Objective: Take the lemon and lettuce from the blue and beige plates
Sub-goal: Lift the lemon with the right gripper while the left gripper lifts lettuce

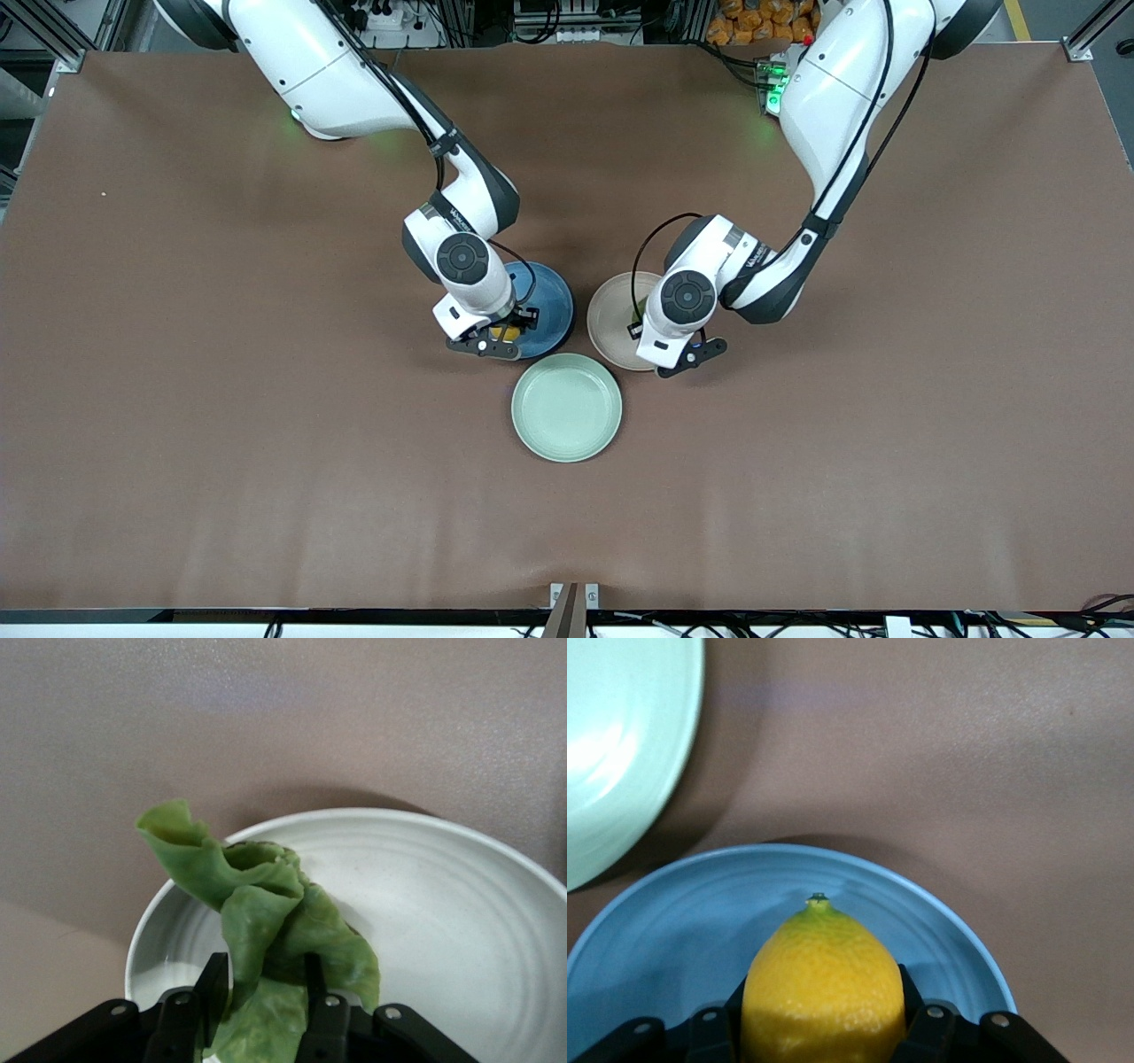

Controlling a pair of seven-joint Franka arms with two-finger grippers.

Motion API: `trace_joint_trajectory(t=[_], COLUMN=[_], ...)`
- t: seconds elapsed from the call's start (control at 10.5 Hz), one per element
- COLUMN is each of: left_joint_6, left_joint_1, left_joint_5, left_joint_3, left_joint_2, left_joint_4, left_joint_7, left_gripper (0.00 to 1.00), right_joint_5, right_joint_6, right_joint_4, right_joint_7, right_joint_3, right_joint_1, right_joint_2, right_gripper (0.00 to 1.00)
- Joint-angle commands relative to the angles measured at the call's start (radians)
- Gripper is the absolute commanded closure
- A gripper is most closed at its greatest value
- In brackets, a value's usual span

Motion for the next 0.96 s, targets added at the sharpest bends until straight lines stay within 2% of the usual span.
trace_joint_trajectory(t=[0.0, 0.19, 0.48, 0.67, 0.86], left_joint_6=[0.003, 0.003, 0.003, 0.0, -0.032], left_joint_1=[-0.016, -0.016, -0.016, -0.016, -0.014], left_joint_5=[0.031, 0.028, 0.028, 0.024, 0.027], left_joint_3=[0.011, 0.011, 0.01, 0.01, 0.011], left_joint_2=[0.01, 0.009, 0.007, 0.001, -0.02], left_joint_4=[0.019, 0.021, 0.042, 0.073, 0.105], left_joint_7=[-0.035, -0.06, -0.104, -0.127, -0.147], left_gripper=[0.68, 0.78, 1.0, 1.0, 1.0], right_joint_5=[-0.007, -0.006, 0.03, 0.024, 0.016], right_joint_6=[-0.055, -0.153, -0.283, -0.334, -0.327], right_joint_4=[0.03, 0.046, 0.035, -0.003, -0.075], right_joint_7=[0.023, 0.003, -0.182, -0.302, -0.457], right_joint_3=[0.011, 0.011, 0.005, -0.021, -0.099], right_joint_1=[-0.011, -0.037, -0.109, -0.153, -0.175], right_joint_2=[-0.027, -0.078, -0.163, -0.219, -0.272], right_gripper=[0.71, 0.71, 0.71, 0.71, 0.7])
